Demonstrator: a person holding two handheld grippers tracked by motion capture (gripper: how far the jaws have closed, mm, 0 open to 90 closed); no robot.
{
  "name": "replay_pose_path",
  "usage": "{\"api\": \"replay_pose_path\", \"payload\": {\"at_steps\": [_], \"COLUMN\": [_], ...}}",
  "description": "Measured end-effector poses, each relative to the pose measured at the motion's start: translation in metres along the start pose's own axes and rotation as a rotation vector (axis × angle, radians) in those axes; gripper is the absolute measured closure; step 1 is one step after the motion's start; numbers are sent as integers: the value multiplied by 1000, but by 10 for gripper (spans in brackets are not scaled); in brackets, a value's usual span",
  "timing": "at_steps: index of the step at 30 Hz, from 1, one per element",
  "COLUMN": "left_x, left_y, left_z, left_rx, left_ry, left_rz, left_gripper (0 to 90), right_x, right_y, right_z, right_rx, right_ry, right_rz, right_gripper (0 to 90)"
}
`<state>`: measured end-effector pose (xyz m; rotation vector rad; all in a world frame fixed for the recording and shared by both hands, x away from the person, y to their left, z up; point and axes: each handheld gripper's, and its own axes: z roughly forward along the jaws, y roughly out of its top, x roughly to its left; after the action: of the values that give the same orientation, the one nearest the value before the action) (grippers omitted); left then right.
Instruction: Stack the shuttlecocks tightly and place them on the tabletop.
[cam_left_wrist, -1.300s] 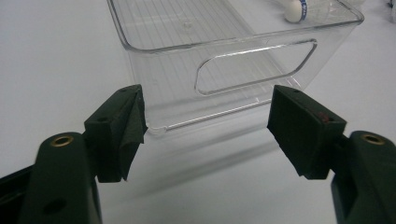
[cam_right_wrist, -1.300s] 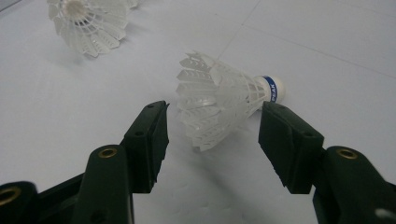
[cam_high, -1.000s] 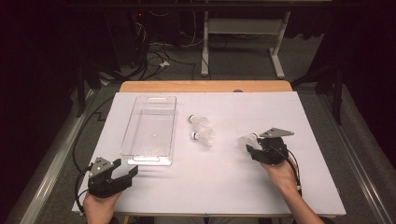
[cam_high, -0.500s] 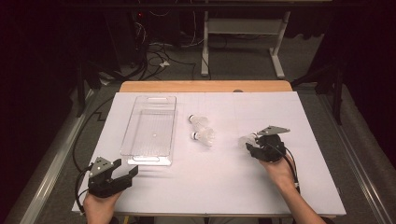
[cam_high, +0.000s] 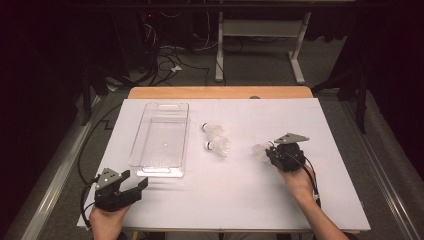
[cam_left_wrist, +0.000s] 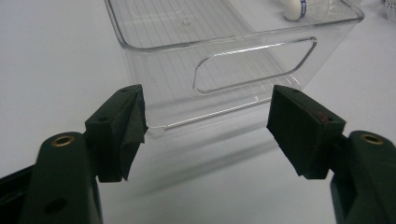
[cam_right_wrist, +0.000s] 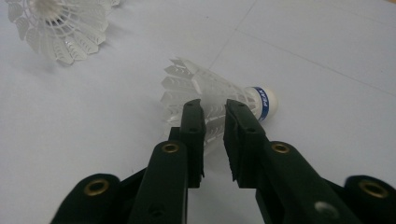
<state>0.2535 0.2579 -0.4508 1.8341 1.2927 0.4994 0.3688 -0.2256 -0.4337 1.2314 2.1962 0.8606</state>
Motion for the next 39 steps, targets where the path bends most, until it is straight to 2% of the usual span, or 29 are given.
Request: {"api": "replay_pose_path", "payload": {"at_steps": [7, 12, 16, 22, 28, 39], "left_x": [1, 1, -1, -1, -1, -1], "left_y": [0, 0, 0, 0, 0, 0], "left_z": [1, 0, -1, -2, -1, -2], "left_rx": [2, -3, -5, -14, -12, -13], "left_ry": [-3, -3, -3, 2, 1, -2], "left_rz": [-8, -12, 3, 7, 9, 11], "left_gripper": [291, 292, 292, 296, 297, 297], "right_x": [-2, -5, -5, 0, 7, 19], "right_y": [0, 0, 0, 4, 8, 17], "right_z": [1, -2, -5, -12, -14, -19], "right_rx": [8, 2, -9, -16, -5, 6], "right_ry": [-14, -28, -24, 26, 95, 162], "right_rz": [-10, -5, -11, -22, -31, -68], "right_gripper": [896, 900, 900, 900, 900, 900]}}
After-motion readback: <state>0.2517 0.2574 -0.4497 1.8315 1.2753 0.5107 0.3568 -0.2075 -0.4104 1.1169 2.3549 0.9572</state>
